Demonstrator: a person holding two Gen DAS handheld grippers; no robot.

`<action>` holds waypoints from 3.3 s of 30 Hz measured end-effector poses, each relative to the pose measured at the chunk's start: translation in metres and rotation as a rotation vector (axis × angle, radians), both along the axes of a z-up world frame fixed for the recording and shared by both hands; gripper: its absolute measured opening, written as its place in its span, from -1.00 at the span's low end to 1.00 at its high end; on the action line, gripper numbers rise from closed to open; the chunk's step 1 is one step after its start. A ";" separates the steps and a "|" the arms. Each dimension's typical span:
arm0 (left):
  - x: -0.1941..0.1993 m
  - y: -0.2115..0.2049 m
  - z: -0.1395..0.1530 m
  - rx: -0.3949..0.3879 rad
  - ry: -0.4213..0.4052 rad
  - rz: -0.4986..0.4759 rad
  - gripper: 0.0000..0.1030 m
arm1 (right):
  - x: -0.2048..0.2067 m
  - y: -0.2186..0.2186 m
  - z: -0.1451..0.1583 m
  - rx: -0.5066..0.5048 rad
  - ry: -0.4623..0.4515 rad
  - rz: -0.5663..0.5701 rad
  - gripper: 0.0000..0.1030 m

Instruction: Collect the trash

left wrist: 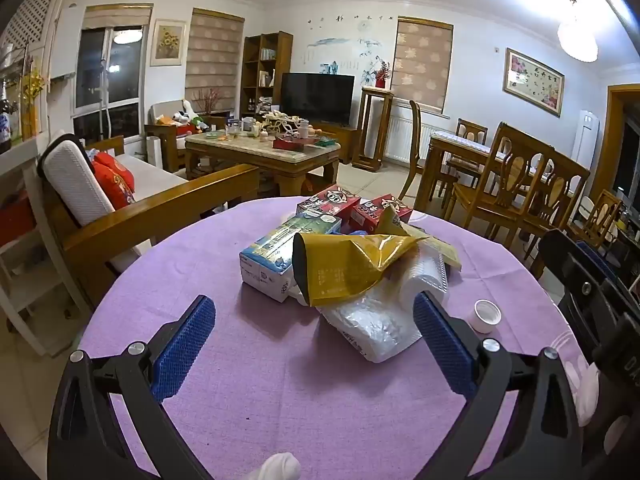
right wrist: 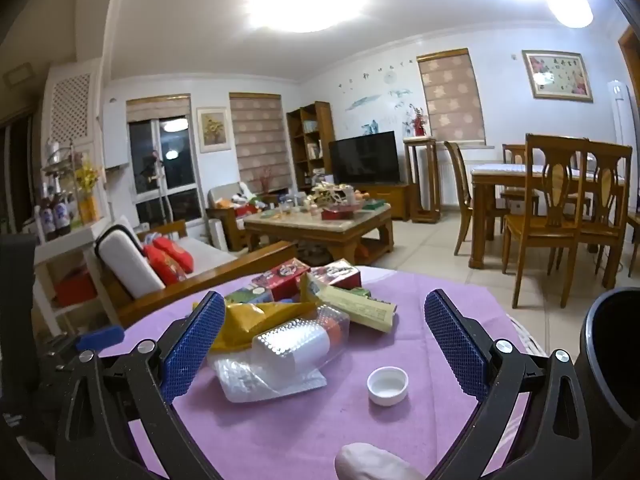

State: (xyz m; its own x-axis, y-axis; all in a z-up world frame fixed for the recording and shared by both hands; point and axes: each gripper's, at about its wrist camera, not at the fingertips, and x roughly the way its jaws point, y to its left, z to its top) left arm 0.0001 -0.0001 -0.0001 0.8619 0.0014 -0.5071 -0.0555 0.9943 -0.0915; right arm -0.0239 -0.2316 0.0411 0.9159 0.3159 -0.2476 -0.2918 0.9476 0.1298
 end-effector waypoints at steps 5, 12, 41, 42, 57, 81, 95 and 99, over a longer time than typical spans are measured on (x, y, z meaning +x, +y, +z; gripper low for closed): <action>0.001 0.000 0.000 -0.002 0.001 0.000 0.90 | 0.000 0.000 0.000 0.000 0.004 -0.001 0.92; 0.000 0.000 0.000 -0.001 -0.003 -0.001 0.90 | -0.001 -0.001 0.000 0.004 0.004 -0.003 0.92; 0.000 0.000 0.000 -0.008 0.000 0.000 0.90 | 0.008 -0.002 -0.008 0.009 0.025 -0.006 0.92; 0.000 0.000 0.000 -0.007 0.000 0.000 0.90 | 0.009 -0.001 -0.009 0.009 0.025 -0.006 0.92; 0.000 0.000 0.000 -0.009 0.002 0.000 0.90 | 0.009 -0.002 -0.008 0.013 0.029 -0.007 0.92; 0.000 0.000 0.000 -0.012 0.003 0.000 0.90 | 0.010 -0.003 -0.011 0.018 0.033 -0.009 0.92; 0.000 0.000 0.000 -0.022 0.007 0.004 0.90 | 0.008 -0.004 -0.008 0.025 0.040 -0.012 0.92; 0.001 0.007 -0.002 -0.070 0.010 0.002 0.90 | 0.009 -0.003 -0.009 0.029 0.046 -0.013 0.92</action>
